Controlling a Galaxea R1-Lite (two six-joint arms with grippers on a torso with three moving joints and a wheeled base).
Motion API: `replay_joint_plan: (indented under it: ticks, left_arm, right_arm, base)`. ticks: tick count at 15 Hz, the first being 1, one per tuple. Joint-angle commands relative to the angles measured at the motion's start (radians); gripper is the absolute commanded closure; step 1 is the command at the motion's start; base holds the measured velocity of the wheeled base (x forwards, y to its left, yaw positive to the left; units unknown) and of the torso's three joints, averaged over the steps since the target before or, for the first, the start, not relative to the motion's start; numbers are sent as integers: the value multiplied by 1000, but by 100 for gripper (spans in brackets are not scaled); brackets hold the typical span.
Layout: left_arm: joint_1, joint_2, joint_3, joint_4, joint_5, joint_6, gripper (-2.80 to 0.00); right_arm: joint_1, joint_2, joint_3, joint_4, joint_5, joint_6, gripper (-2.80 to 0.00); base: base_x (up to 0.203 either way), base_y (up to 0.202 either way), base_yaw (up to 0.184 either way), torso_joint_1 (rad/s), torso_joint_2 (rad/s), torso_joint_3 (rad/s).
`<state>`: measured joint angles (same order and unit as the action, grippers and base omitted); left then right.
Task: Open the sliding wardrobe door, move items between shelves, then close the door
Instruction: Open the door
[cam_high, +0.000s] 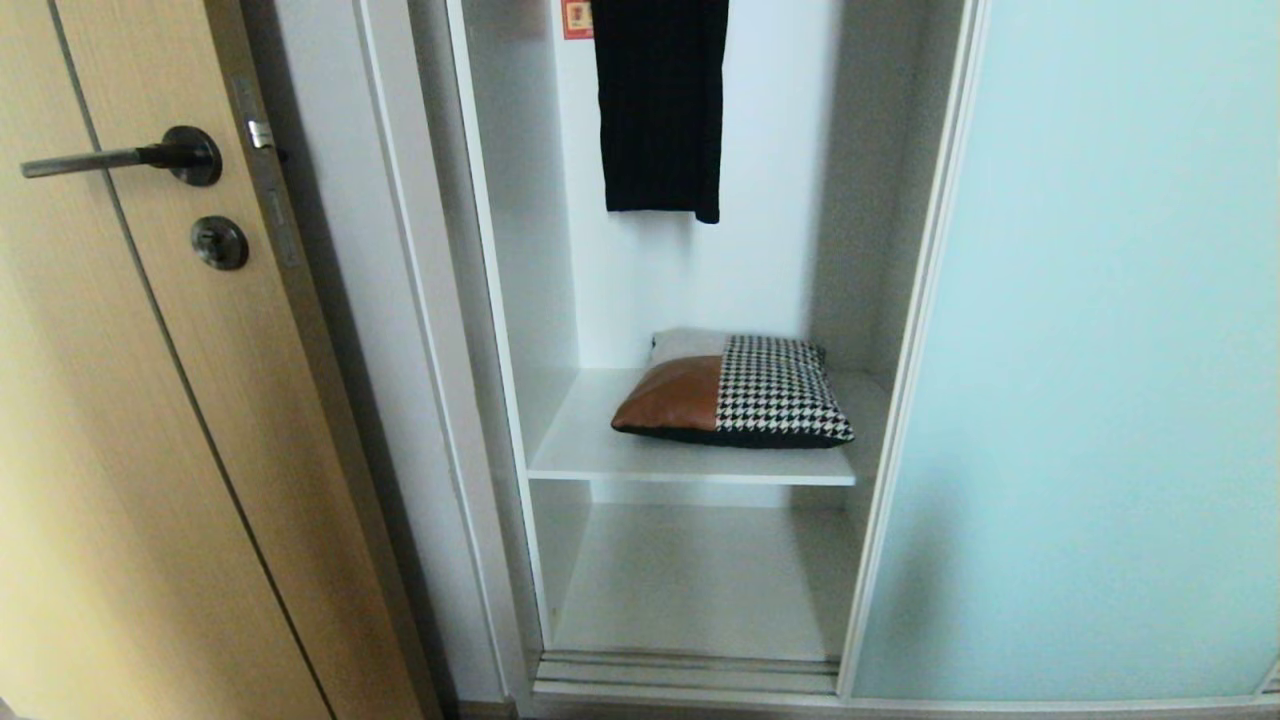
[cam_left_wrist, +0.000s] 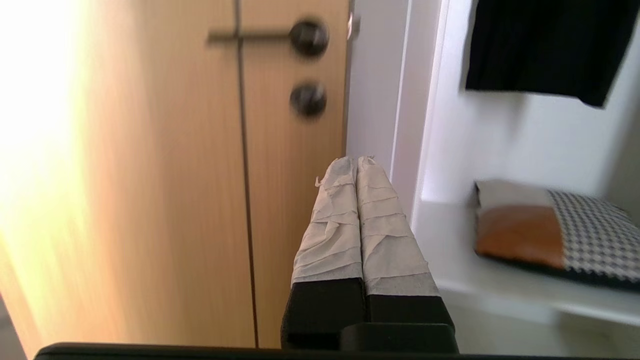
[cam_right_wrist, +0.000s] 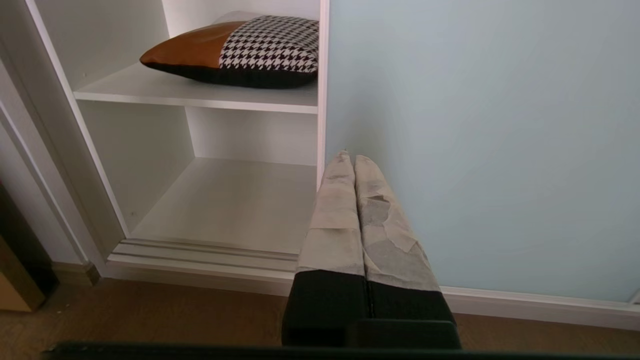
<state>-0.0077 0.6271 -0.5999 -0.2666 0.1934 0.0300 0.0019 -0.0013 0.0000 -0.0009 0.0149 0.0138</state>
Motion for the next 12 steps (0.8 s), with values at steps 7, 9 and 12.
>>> replay_joint_plan:
  ticks: [7, 9, 12]
  left_arm:
    - [1, -622, 305, 398, -106, -18, 0]
    - [2, -628, 409, 381, -112, -16, 0]
    - [2, -628, 592, 283, -169, -7, 0]
  right_arm:
    - [1, 0, 1, -1, 0, 0, 0]
    - [1, 0, 2, -1, 0, 0, 0]
    - [1, 0, 0, -1, 0, 0, 0]
  base:
    - [0, 0, 0, 0, 0, 0]
    - [0, 0, 0, 0, 0, 0]
    - [0, 0, 0, 0, 0, 0]
